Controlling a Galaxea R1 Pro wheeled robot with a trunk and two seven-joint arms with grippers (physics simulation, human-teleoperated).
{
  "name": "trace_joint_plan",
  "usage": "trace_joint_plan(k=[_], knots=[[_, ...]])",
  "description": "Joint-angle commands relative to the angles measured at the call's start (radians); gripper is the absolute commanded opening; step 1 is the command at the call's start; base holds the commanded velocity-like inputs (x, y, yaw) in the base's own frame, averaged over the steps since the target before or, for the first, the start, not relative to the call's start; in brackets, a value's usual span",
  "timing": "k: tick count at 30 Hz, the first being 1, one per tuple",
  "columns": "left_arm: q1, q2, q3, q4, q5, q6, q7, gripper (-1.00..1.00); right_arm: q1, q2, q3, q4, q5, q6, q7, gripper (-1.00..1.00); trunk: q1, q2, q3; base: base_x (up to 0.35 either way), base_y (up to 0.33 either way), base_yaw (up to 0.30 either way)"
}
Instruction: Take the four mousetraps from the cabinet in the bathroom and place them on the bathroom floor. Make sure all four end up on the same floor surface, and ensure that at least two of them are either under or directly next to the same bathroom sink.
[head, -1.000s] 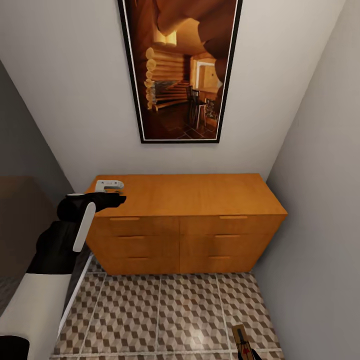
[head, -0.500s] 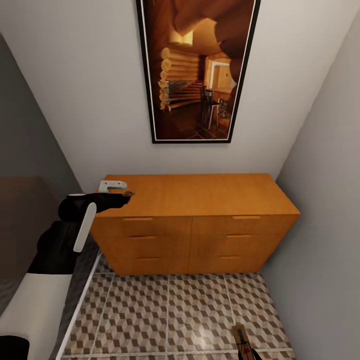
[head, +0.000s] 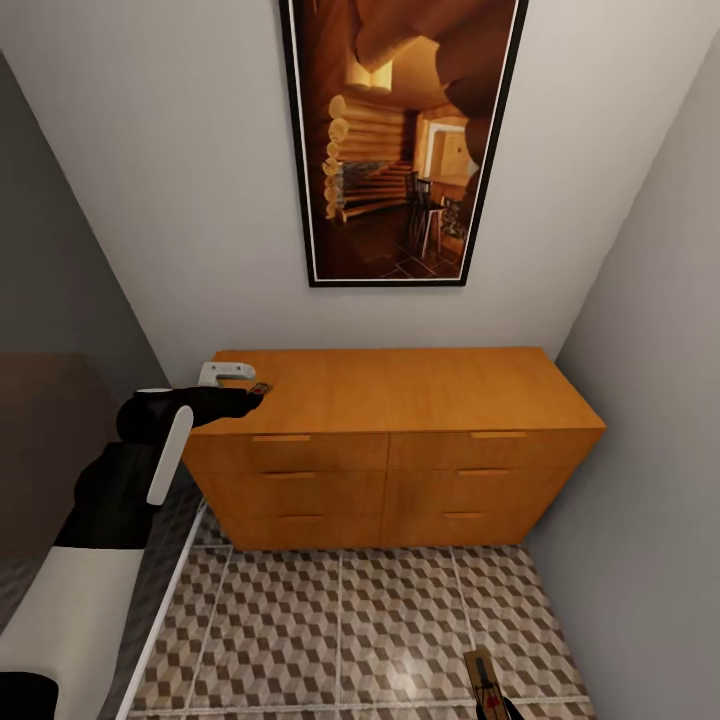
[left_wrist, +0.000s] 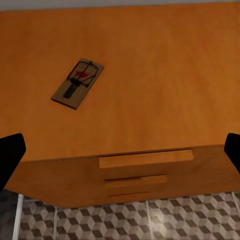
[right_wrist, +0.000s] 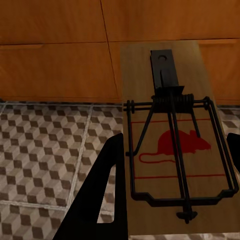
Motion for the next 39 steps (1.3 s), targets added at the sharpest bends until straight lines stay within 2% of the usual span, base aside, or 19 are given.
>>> trace_joint_plan(k=[1,12,24,39], knots=[[-0.001,0.001,-0.001,0.000,0.000,0.004,-0.002,1.00,-0.001,0.000,-0.009,0.000,0.007,-0.003,0.004,-1.00,0.001,-0.002,-0.002,0.000,0.001,0.000],[-0.001,0.009,-0.001,0.005,0.000,0.004,-0.002,1.00,-0.001,0.000,-0.008,0.001,0.007,-0.003,0.004,-1.00,0.001,-0.002,-0.002,0.009,0.000,0.000],[-0.001,0.010,-0.001,0.012,0.000,0.004,-0.002,1.00,-0.001,0.000,-0.008,0.000,0.007,-0.003,0.004,-1.00,0.001,-0.002,-0.002,0.135,0.000,0.000],[0.001,0.012,-0.001,0.013,0.000,0.003,-0.002,1.00,-0.001,0.000,-0.009,0.001,0.007,-0.003,0.004,-1.00,0.001,-0.002,-0.002,0.009,0.012,0.000]])
